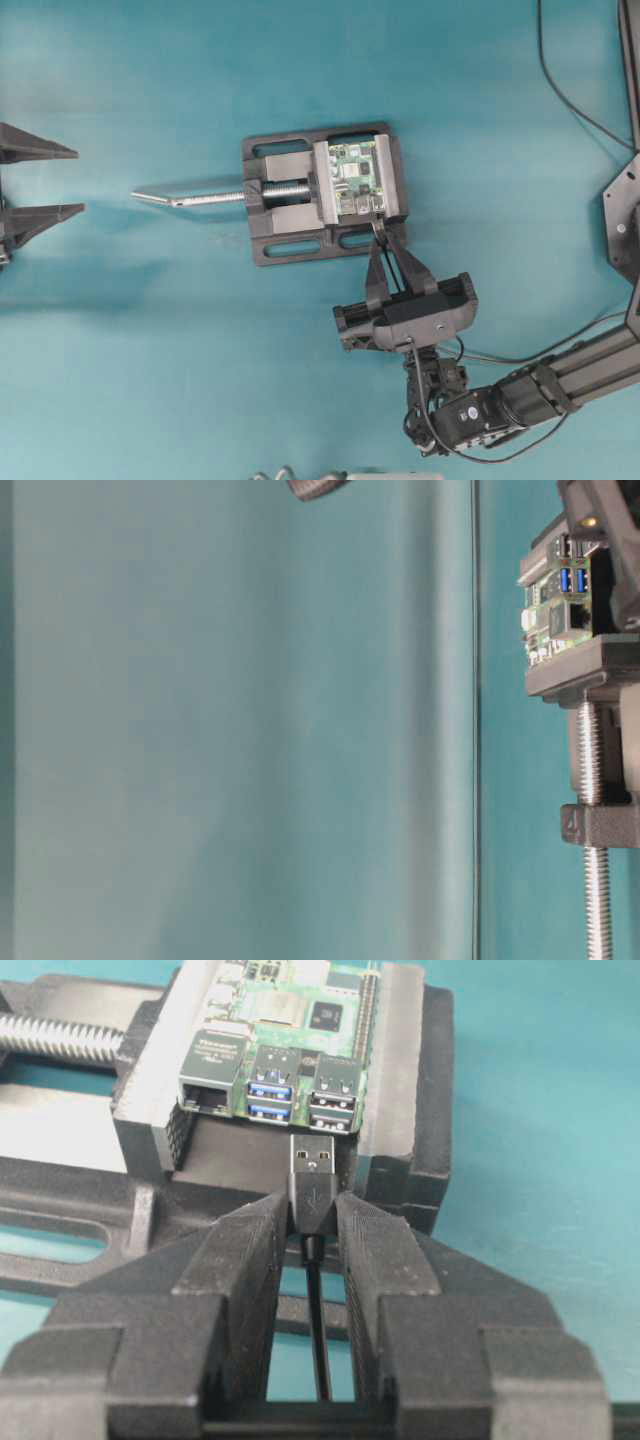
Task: Insert the USB into the fixed PCB.
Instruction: 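Align the USB plug with the board's upper-right USB port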
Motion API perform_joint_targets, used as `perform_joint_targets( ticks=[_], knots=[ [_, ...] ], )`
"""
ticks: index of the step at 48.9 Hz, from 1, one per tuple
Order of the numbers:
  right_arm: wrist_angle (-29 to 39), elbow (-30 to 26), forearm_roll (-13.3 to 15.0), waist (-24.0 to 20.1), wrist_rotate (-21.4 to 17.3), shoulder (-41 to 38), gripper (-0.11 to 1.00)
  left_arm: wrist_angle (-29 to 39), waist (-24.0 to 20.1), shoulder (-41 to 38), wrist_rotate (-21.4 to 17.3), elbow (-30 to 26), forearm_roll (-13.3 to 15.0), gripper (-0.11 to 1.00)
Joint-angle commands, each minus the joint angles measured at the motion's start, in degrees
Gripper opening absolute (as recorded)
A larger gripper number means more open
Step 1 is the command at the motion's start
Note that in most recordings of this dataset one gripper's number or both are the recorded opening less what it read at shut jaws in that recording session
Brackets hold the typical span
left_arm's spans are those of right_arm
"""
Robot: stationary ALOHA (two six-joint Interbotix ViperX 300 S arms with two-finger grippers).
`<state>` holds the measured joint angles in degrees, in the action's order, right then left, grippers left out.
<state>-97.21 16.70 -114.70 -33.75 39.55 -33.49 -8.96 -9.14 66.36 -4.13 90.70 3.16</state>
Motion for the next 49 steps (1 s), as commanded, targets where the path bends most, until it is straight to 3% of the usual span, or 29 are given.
perform_joint_targets(
  ticks=[1, 49],
  knots=[
    [-0.7, -0.6, -0.2, 0.4, 0.3, 1.5, 0.21, -0.5, -0.1, -0.7, -0.1, -0.7, -0.1, 0.96],
    [-1.5, -0.4, 0.1, 1.8, 1.5, 3.5, 0.21, -0.4, -0.1, -0.7, -0.1, -0.7, -0.1, 0.96]
  ],
)
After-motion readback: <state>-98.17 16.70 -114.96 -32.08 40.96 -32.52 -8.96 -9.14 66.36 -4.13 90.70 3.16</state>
